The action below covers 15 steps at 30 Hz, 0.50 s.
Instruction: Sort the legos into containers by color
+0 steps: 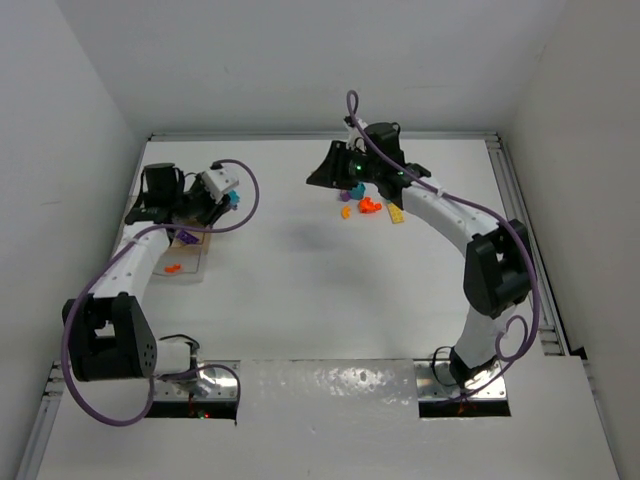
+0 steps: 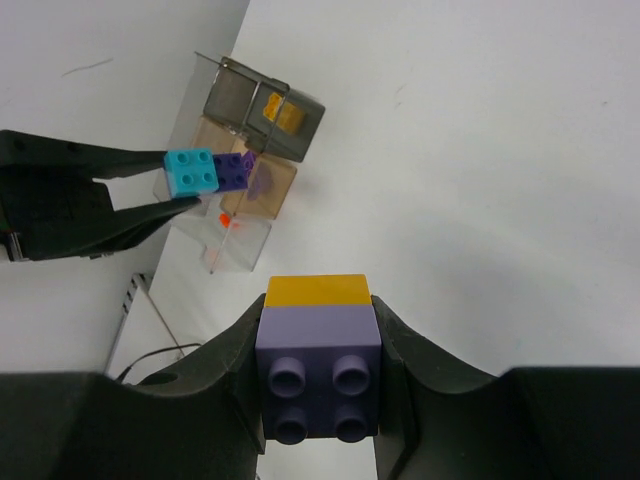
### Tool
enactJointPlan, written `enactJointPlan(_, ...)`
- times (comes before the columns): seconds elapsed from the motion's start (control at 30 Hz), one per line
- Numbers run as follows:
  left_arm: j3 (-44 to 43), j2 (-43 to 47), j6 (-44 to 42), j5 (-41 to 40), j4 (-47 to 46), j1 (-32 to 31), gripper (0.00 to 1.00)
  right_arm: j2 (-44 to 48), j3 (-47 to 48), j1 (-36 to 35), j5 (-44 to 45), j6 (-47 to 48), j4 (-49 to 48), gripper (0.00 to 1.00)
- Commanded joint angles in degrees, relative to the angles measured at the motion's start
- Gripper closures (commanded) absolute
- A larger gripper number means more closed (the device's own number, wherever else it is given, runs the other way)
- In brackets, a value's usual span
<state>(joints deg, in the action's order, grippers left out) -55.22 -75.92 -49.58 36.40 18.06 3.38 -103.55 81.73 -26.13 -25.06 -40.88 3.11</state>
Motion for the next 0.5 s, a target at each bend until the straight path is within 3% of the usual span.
enactJointPlan(0.0,-1.9,3.1,-4.2,2.1,3.5,1.1,1.0,0.2,0.9,-0.3,-0.5,1.2,-1.8,1.0)
enactJointPlan(0.17,-3.0,3.1,-4.4,0.3,5.8,2.4,1.0,-0.6,3.1,-0.7,0.5,4.7,1.7,1.0)
enactJointPlan(0.37,-3.5,3.2,-7.9,12.2,8.7,1.2,1.0,-1.2,4.0,-1.8,5.1,12.4,9.6,1.0)
enactJointPlan(0.47,-3.6,3.3,-7.9,12.9,8.3,-0.6,1.0,-3.1,6.8,-3.0,17.9,17.2,19.5,1.0)
